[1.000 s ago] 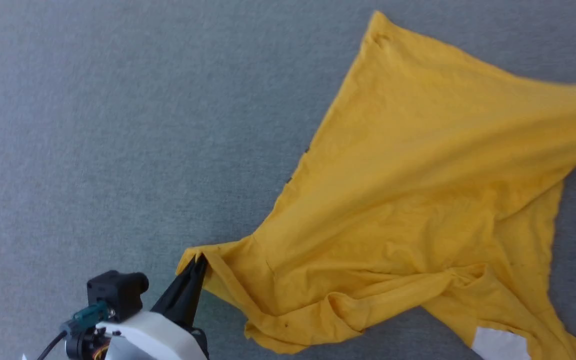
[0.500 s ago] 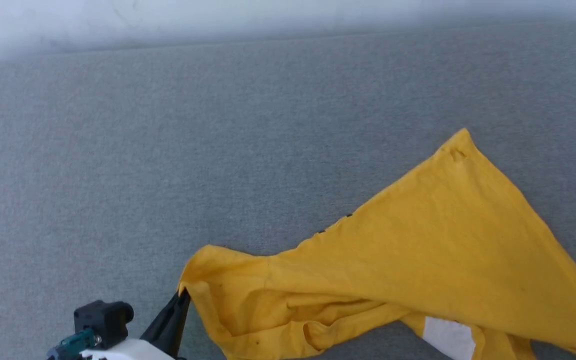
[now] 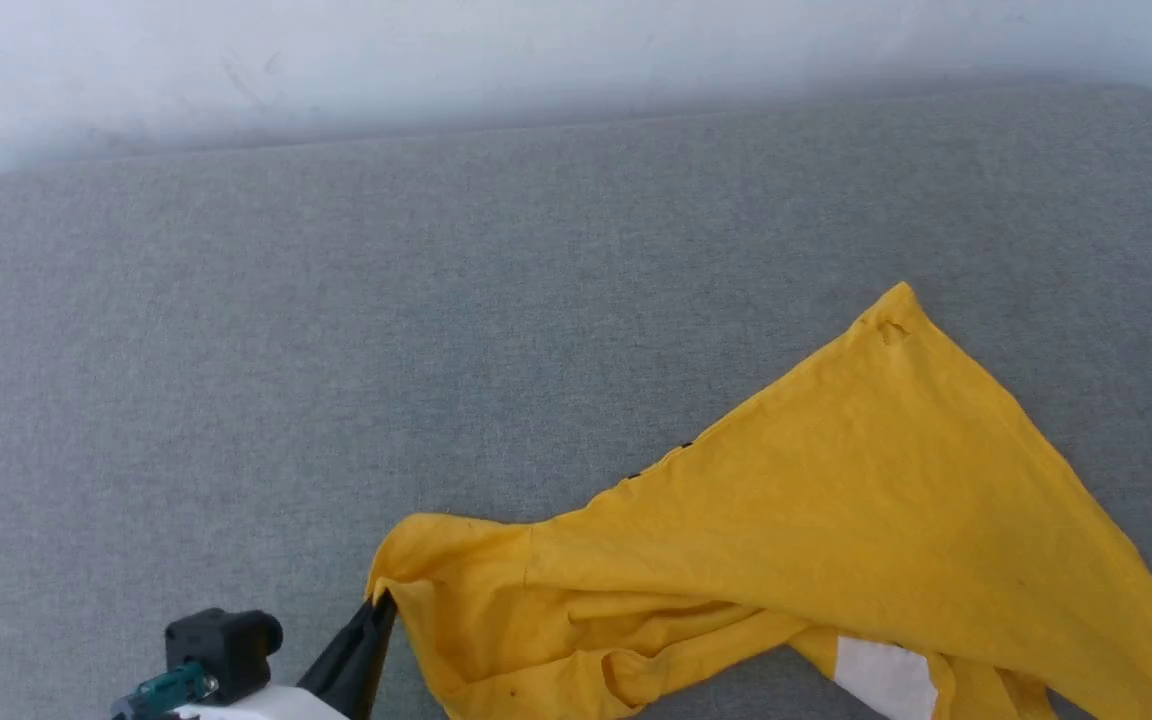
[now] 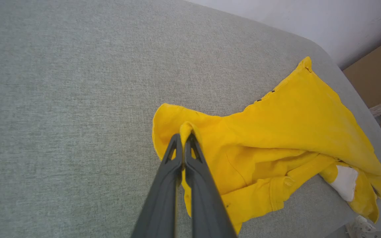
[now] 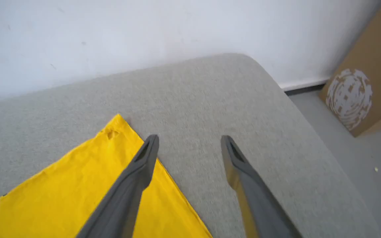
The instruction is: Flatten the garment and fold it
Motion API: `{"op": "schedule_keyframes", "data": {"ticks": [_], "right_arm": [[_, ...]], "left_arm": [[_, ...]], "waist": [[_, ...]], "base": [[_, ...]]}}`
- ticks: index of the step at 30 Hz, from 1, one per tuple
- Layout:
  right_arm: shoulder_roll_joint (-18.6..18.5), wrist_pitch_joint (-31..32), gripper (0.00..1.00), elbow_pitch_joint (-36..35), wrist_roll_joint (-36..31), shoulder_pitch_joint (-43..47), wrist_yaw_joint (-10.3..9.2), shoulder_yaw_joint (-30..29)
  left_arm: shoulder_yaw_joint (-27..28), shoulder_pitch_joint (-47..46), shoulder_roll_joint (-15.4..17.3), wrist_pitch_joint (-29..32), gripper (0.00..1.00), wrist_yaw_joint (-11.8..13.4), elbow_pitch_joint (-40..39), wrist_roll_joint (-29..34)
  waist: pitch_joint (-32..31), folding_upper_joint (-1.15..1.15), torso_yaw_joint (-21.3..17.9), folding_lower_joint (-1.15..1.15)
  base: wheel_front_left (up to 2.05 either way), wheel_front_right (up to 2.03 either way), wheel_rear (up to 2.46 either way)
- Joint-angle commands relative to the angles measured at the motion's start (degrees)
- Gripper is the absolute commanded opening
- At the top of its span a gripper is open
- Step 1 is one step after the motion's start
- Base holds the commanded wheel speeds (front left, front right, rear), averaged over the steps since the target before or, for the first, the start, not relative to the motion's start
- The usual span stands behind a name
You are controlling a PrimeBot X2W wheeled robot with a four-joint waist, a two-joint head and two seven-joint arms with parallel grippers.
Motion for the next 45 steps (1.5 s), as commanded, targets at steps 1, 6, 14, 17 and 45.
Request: {"op": "schedule_keyframes", "data": {"ticks": [1, 6, 14, 17, 45], "right_arm": [[-1.2, 1.1, 1.00, -0.9, 0.7, -2.7, -0.05, 1.6], [-5.4, 7.2, 1.00, -0.3, 0.6, -12.9, -0.05, 8.3], [-7.2, 11.8, 1.00, 12.5, -1.0, -22.0, -0.05, 14.4], [-7.4, 12.4, 1.00, 16.5, -0.7, -23.5, -0.05, 15.0], [-8.3, 2.7, 0.00, 25.0, 3.6, -27.6, -0.05, 18.5]], "left_arm": [[-0.2, -0.8, 0.0, -0.1, 0.00, -0.5, -0.2, 0.2], [-1.2, -3.3, -0.6, -0.3, 0.00, -1.0, -0.1, 1.0], [-3.6, -7.7, -2.3, -0.4, 0.00, -2.1, 1.1, 2.1], [-4.0, -8.9, -2.7, -0.5, 0.00, -2.2, 1.5, 2.4], [-2.9, -20.6, -2.1, -3.4, 0.00, -5.5, 7.5, 3.9]], "waist": [[1.9, 0.00, 1.7, 0.00], [5.6, 0.00, 4.4, 0.00], [11.3, 0.00, 8.9, 0.00], [12.7, 0.00, 10.0, 0.00], [4.5, 0.00, 5.4, 0.00]], "base": [[0.00, 0.00, 0.00], [0.00, 0.00, 0.00], [0.00, 0.00, 0.00], [0.00, 0.00, 0.00], [0.00, 0.00, 0.00]]}}
